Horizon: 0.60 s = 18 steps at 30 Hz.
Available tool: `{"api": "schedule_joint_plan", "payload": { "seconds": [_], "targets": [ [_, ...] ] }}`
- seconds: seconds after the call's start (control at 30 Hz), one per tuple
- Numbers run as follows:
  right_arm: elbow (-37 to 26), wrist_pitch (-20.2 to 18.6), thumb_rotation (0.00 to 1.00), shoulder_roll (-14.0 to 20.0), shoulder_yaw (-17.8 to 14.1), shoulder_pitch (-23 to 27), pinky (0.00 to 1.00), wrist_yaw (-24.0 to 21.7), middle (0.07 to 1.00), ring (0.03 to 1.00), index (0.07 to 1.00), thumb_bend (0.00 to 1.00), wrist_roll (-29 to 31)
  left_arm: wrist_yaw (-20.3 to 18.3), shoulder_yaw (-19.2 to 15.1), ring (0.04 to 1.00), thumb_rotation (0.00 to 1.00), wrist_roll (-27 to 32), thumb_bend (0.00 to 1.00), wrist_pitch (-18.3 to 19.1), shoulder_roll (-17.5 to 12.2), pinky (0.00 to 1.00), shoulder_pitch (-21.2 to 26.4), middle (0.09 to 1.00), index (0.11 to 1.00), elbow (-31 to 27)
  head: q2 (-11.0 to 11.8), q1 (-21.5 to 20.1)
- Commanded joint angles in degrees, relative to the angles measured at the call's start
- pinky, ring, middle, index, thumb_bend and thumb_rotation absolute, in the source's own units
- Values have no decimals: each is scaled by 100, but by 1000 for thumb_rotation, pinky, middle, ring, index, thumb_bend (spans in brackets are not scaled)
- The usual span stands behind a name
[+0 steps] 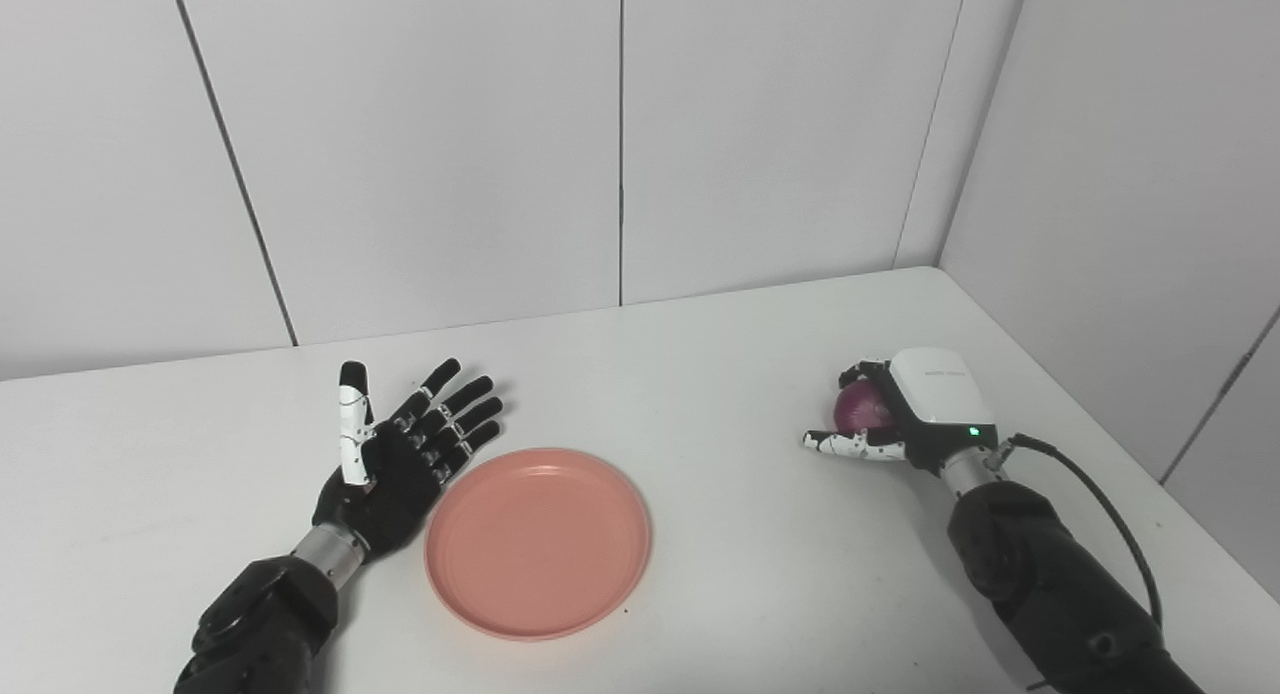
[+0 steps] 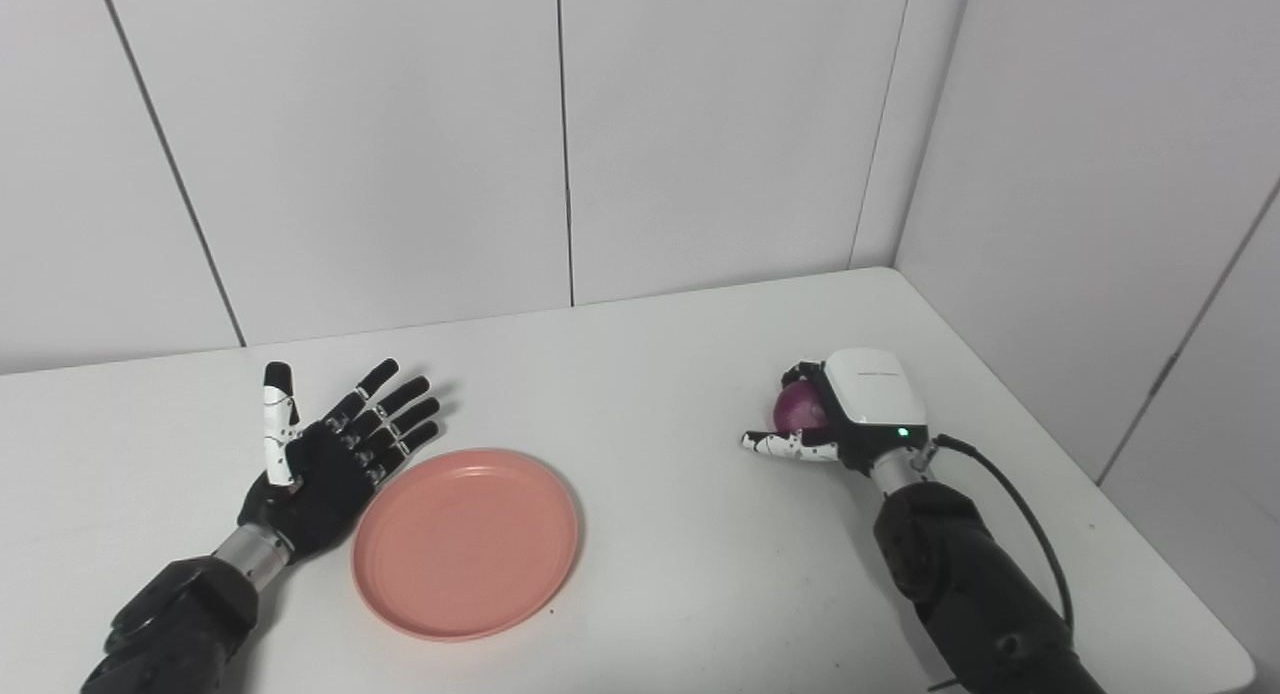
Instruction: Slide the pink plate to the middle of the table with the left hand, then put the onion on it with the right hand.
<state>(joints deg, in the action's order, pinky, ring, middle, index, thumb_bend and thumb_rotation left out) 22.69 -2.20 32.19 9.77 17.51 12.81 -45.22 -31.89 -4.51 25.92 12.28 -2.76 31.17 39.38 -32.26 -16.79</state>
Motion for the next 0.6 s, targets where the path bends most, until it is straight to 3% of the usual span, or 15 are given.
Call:
{"api": "schedule_joint_plan", "payload": {
  "seconds": [0.0, 0.17, 0.37, 0.57],
  "targets": [
    [-60, 20, 697, 131, 14, 126, 291, -82, 458, 367, 506, 676, 39, 337, 35, 855, 1000, -235, 839, 373, -79, 925, -294, 836, 955, 233, -16, 18],
    [3, -51, 664, 145, 13, 121, 223, -203, 368, 288, 432, 660, 67, 281, 32, 861, 1000, -202, 830, 358, -94, 941, -286, 838, 959, 251, -23, 18],
    [187, 45, 619, 177, 44, 103, 199, -164, 329, 262, 379, 636, 147, 251, 45, 853, 1000, -208, 831, 355, -124, 933, -268, 834, 958, 264, -31, 13],
    [299, 73, 672, 199, 98, 108, 221, -114, 342, 284, 403, 565, 209, 188, 49, 858, 1000, -194, 822, 314, -130, 943, -244, 841, 960, 303, -30, 21]
  ]
}}
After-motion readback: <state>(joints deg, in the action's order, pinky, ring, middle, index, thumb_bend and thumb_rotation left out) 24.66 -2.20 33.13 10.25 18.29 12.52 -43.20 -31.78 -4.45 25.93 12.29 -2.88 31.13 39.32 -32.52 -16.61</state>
